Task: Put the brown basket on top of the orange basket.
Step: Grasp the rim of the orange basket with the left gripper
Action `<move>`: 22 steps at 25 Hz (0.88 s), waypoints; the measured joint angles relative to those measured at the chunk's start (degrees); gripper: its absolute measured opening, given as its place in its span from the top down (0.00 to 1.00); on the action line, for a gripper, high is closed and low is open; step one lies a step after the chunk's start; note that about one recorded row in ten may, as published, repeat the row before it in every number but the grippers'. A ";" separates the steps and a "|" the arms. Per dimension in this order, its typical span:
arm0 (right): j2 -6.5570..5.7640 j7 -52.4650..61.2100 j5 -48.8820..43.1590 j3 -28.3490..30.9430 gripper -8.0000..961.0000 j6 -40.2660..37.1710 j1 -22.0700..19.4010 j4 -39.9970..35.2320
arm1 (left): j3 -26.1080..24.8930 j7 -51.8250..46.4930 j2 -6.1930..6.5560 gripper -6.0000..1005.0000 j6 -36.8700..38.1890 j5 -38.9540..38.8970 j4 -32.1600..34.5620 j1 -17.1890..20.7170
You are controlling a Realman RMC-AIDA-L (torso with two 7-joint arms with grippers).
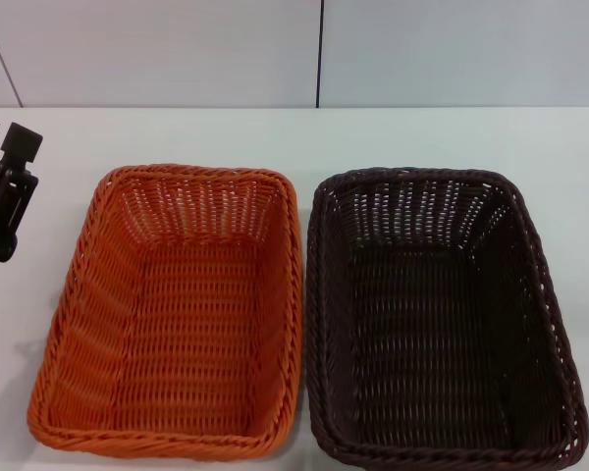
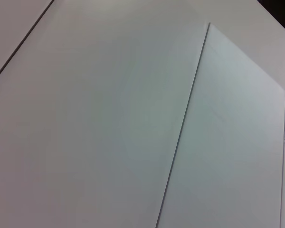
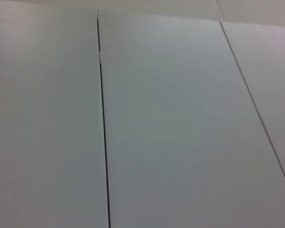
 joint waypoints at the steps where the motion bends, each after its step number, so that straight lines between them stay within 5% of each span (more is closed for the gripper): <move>1: 0.01 0.01 -0.01 0.00 0.51 0.00 0.01 0.00 | 0.03 0.00 0.00 0.35 -0.07 0.00 0.01 0.03; 22: -0.08 -0.29 -0.43 -0.02 0.51 1.26 0.06 0.53 | -0.20 0.03 0.00 0.35 -1.69 -0.36 0.01 -0.16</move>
